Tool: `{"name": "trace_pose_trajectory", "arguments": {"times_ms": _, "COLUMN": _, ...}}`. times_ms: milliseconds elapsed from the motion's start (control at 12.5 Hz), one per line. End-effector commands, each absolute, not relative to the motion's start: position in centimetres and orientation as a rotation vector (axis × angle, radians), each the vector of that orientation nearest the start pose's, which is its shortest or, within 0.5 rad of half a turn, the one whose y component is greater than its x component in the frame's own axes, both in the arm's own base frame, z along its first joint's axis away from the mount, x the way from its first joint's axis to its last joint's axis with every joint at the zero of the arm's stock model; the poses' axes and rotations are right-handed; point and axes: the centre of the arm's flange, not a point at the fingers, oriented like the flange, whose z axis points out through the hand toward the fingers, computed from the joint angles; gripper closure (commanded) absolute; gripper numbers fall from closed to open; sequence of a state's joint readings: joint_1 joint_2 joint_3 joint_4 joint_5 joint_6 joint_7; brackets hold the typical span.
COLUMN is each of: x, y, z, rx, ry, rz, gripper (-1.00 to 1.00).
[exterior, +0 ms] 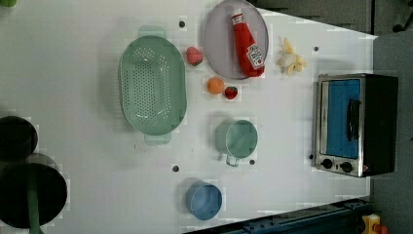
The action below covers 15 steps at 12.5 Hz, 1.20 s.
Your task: Flap open oven.
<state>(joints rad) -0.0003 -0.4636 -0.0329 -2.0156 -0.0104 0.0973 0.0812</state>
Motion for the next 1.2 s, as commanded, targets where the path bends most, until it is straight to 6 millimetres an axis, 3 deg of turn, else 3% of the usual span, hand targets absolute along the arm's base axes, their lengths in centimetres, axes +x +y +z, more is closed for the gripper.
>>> {"name": "trace_pose_trajectory", "arguments": {"times_ms": 80, "x": 43.1, "y": -2.7, "z": 60.2, "rx": -2.792, "ry": 1.43, "rz": 0.003, "gripper": 0.09}}
{"name": "trace_pose_trajectory", "arguments": {"times_ms": 240, "x": 43.0, "y": -3.4, "z": 59.8, "rx": -2.784, "ry": 1.45, "rz": 0.015, "gripper": 0.55}}
{"name": "trace_pose_trajectory", "arguments": {"times_ms": 320, "x": 43.0, "y": -3.9, "z": 59.5, "rx": -2.78, "ry": 1.46, "rz": 0.021, "gripper": 0.65}}
{"name": "trace_pose_trajectory", "arguments": {"times_ms": 640, "x": 43.2, "y": -7.2, "z": 57.0, "rx": -2.863, "ry": 1.297, "rz": 0.052, "gripper": 0.65}}
{"name": "trace_pose_trajectory", "arguments": {"times_ms": 1200, "x": 43.4, "y": -17.0, "z": 51.5, "rx": -3.081, "ry": 0.605, "rz": -0.003, "gripper": 0.65}}
